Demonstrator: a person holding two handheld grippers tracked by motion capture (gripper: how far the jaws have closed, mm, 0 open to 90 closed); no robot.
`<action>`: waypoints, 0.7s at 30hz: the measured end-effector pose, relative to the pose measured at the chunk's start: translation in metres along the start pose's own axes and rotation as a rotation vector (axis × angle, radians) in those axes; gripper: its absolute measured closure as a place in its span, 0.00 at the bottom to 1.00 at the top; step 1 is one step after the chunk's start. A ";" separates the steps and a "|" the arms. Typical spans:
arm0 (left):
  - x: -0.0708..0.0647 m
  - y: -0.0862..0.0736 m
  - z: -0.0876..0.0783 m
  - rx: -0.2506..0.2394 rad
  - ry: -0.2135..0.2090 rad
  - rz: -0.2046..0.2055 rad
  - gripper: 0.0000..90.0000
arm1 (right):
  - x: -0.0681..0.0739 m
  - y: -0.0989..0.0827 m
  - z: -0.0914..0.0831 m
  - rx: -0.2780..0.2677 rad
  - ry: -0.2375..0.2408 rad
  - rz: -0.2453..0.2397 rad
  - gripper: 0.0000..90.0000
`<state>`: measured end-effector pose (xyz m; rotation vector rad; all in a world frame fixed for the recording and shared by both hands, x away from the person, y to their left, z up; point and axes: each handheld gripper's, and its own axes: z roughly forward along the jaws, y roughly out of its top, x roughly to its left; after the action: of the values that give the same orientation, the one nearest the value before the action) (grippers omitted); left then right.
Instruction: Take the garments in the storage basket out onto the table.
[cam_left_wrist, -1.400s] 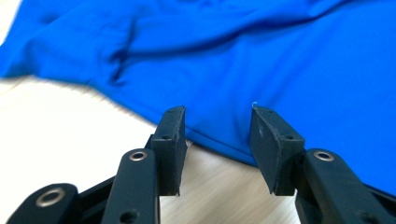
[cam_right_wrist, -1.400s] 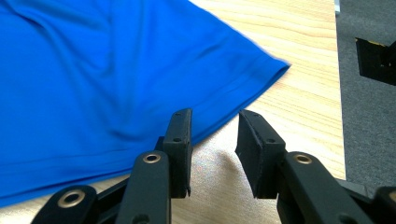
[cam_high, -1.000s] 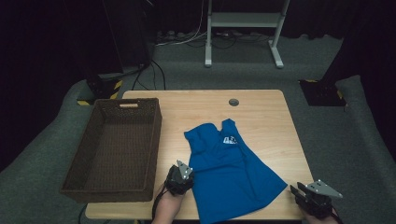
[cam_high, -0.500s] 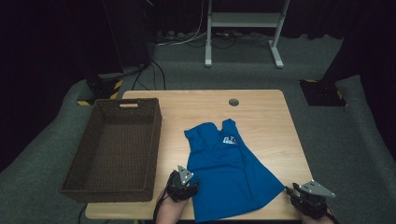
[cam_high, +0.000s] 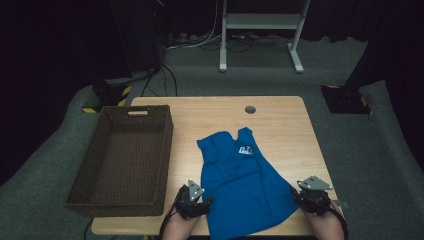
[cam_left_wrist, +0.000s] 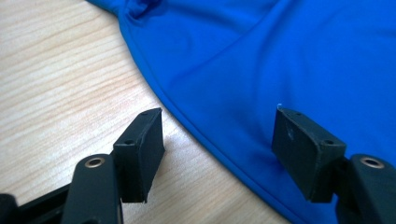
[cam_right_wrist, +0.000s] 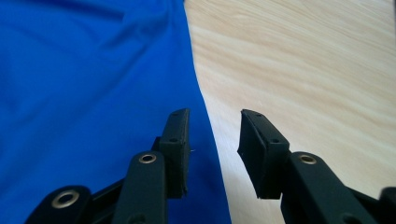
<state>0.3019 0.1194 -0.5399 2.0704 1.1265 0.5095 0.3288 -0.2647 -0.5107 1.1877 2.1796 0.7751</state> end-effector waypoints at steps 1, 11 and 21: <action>0.000 0.000 0.000 -0.003 -0.003 0.001 0.38 | 0.001 0.004 0.006 0.009 0.001 -0.004 0.70; 0.001 -0.003 -0.001 -0.012 -0.008 0.003 0.37 | 0.000 0.030 0.046 0.086 0.009 -0.011 0.70; 0.001 -0.003 -0.001 -0.013 -0.007 0.006 0.38 | -0.019 0.011 0.033 0.089 -0.038 0.019 0.74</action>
<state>0.3003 0.1220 -0.5411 2.0640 1.1105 0.5110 0.3662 -0.2683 -0.5224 1.2589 2.1942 0.6642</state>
